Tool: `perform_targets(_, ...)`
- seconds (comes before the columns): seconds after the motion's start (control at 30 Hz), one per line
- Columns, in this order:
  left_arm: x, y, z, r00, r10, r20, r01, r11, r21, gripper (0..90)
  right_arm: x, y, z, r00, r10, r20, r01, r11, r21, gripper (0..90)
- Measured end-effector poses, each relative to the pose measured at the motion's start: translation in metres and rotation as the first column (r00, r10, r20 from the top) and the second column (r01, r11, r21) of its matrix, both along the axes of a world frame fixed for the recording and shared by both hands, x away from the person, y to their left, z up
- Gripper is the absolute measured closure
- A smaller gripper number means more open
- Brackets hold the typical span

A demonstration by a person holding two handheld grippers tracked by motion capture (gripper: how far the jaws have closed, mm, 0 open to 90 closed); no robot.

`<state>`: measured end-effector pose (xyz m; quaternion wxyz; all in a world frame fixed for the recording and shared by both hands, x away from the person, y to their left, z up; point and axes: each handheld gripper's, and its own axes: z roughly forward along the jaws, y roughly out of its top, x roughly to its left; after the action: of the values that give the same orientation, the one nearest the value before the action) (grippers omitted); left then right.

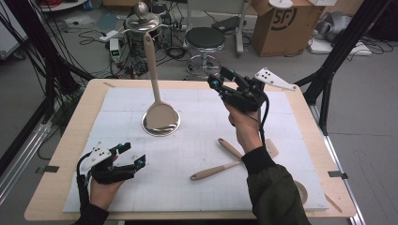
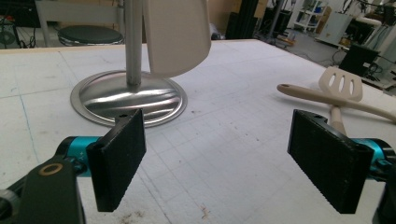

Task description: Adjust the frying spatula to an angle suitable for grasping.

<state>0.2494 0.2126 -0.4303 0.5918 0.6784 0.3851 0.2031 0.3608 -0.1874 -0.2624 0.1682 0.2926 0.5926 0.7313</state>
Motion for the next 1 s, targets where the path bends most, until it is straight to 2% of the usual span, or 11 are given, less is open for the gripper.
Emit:
perform_targets(0.1, 0.000, -0.001, 0.000, 1.0000, -0.003, -0.001, 0.003, 1.0000, 0.000, 19.8, -0.006, -0.006, -0.005, 0.9999, -0.009, -0.006, 0.009, 0.9999, -0.005, 35.8)
perform_targets(0.2, 0.000, -0.002, 0.000, 1.0000, -0.006, -0.004, 0.006, 1.0000, 0.002, 19.8, -0.008, -0.011, -0.007, 0.9992, -0.013, -0.037, 0.014, 0.9998, 0.013, 35.8)
perform_targets(0.3, 0.000, -0.002, 0.000, 1.0000, -0.007, -0.002, 0.007, 1.0000, 0.004, 19.8, -0.012, -0.015, -0.007, 0.9993, -0.017, -0.034, 0.017, 0.9997, 0.015, 35.9)
perform_targets(0.4, 0.000, -0.003, 0.000, 1.0000, -0.010, -0.001, 0.010, 0.9999, 0.007, 19.8, -0.018, -0.019, -0.009, 0.9994, -0.018, -0.028, 0.019, 0.9998, 0.006, 35.8)
perform_targets(0.6, -0.001, -0.003, 0.000, 1.0000, -0.008, 0.000, 0.008, 0.9999, 0.007, 19.8, -0.025, -0.030, -0.016, 0.9987, -0.020, -0.047, 0.019, 0.9997, -0.017, 35.6)
perform_targets(0.7, -0.001, -0.003, 0.000, 1.0000, -0.009, -0.001, 0.009, 0.9999, 0.005, 19.8, -0.030, -0.034, -0.021, 0.9984, -0.024, -0.052, 0.023, 0.9992, -0.034, 35.6)
perform_targets(0.83, 0.000, -0.004, 0.000, 0.9999, -0.013, 0.001, 0.013, 0.9999, 0.007, 19.8, -0.035, -0.038, -0.030, 0.9939, -0.045, -0.101, 0.037, 0.9965, -0.074, 35.9)
perform_targets(1.0, -0.001, -0.004, 0.001, 0.9999, -0.014, 0.001, 0.014, 0.9999, 0.008, 19.8, -0.045, -0.041, -0.037, 0.9917, -0.076, -0.103, 0.061, 0.9875, -0.145, 36.8)
